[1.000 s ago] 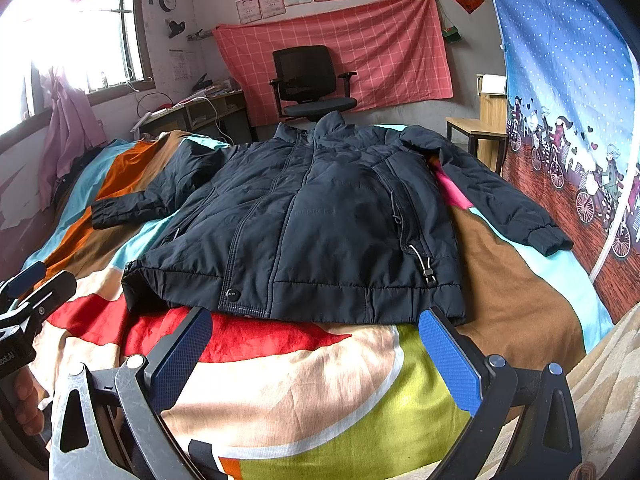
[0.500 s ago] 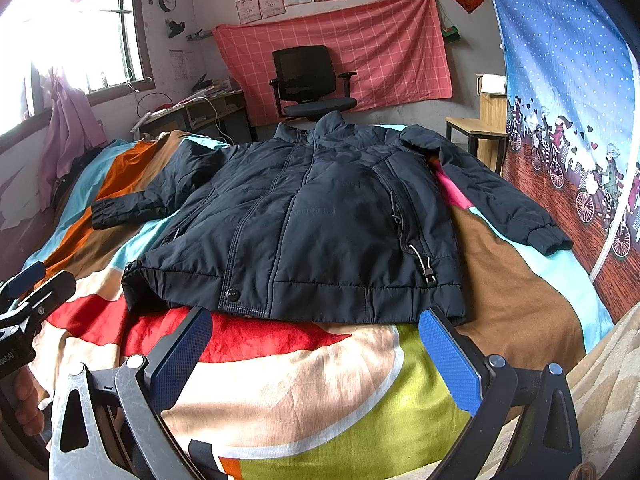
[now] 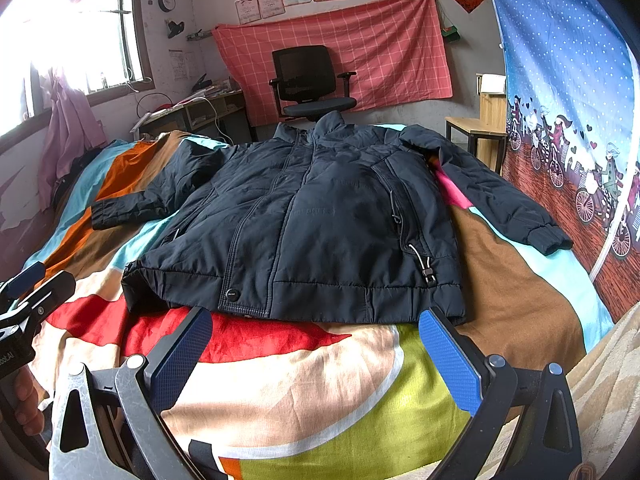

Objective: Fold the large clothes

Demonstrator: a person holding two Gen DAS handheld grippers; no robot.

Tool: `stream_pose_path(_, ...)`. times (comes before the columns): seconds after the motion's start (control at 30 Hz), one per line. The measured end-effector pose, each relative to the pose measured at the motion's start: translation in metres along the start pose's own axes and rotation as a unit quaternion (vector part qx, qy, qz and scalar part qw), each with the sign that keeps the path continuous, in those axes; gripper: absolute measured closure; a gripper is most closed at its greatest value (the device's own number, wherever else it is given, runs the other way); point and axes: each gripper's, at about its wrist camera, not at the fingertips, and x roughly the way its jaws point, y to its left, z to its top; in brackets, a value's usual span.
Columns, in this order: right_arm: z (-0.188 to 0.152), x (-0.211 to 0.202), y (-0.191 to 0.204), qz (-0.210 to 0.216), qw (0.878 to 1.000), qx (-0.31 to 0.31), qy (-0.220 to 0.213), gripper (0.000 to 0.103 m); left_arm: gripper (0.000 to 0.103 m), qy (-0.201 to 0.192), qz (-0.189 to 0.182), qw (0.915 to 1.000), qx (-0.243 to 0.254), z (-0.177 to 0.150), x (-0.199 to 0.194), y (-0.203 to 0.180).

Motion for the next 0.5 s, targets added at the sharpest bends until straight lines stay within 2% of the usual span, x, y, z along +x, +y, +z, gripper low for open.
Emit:
stream_pose_path(0.33,0.0,0.0003,-0.0012,0.001,1.0,0.001,0.0,0.0,0.002,0.001,0.0,1.0,-0.001,-0.0002,0.0001,0.0003)
stream_pose_path(0.5,-0.0001,0.0008,-0.0016,0.0,1.0,0.002,0.004,0.0,0.002,0.005,0.013,0.9999,0.002,0.0021,0.0025,0.0003)
